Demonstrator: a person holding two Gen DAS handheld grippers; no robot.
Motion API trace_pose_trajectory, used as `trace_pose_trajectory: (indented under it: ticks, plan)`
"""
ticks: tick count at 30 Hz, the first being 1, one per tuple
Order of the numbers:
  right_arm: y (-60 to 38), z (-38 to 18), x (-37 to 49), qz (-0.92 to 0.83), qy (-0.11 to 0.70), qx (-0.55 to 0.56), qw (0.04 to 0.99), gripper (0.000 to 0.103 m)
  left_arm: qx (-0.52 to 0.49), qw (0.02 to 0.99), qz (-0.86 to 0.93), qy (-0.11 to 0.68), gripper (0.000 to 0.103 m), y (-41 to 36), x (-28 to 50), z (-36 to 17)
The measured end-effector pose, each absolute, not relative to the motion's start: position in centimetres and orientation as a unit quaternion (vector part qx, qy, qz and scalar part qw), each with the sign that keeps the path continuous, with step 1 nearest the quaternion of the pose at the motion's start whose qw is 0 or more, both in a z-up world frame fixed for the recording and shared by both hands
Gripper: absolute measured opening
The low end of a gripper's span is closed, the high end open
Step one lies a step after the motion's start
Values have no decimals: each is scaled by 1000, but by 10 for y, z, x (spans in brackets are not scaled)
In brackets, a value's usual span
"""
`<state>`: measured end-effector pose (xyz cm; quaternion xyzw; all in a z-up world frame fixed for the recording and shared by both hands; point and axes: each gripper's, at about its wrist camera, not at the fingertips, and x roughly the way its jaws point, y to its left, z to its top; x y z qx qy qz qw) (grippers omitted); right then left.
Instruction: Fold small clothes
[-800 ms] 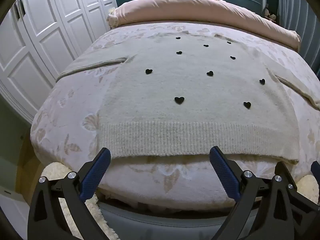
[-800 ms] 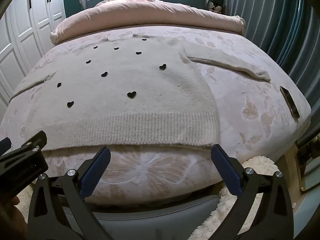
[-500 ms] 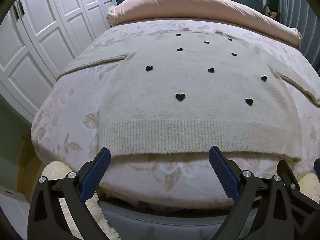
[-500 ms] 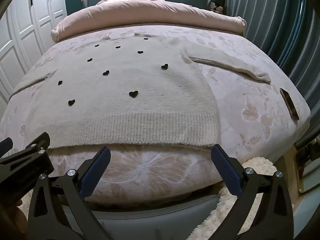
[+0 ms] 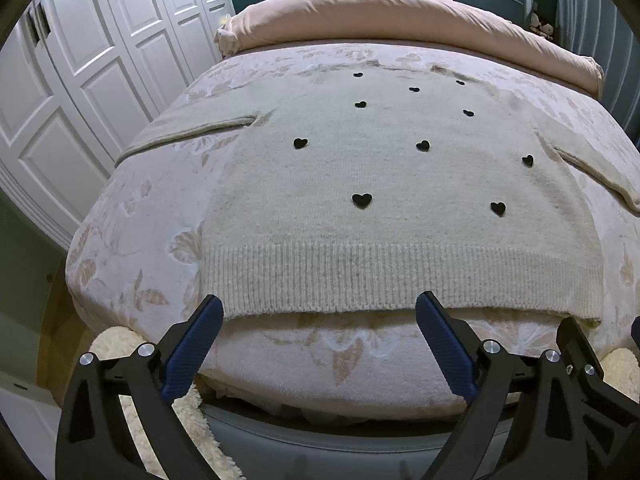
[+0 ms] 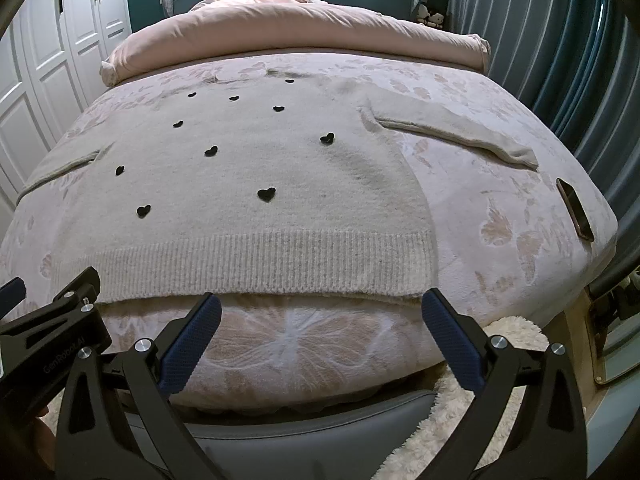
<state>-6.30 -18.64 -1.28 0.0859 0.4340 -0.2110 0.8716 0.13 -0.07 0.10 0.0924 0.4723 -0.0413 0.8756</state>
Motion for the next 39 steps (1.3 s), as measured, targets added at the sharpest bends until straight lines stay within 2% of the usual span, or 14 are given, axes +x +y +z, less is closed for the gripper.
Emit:
trace_pose_trajectory:
  ticks: [39]
  plan:
    - [-187,-9,-63,-211,435,88,871,98,91,878,-39,468,90,-2,-1,7]
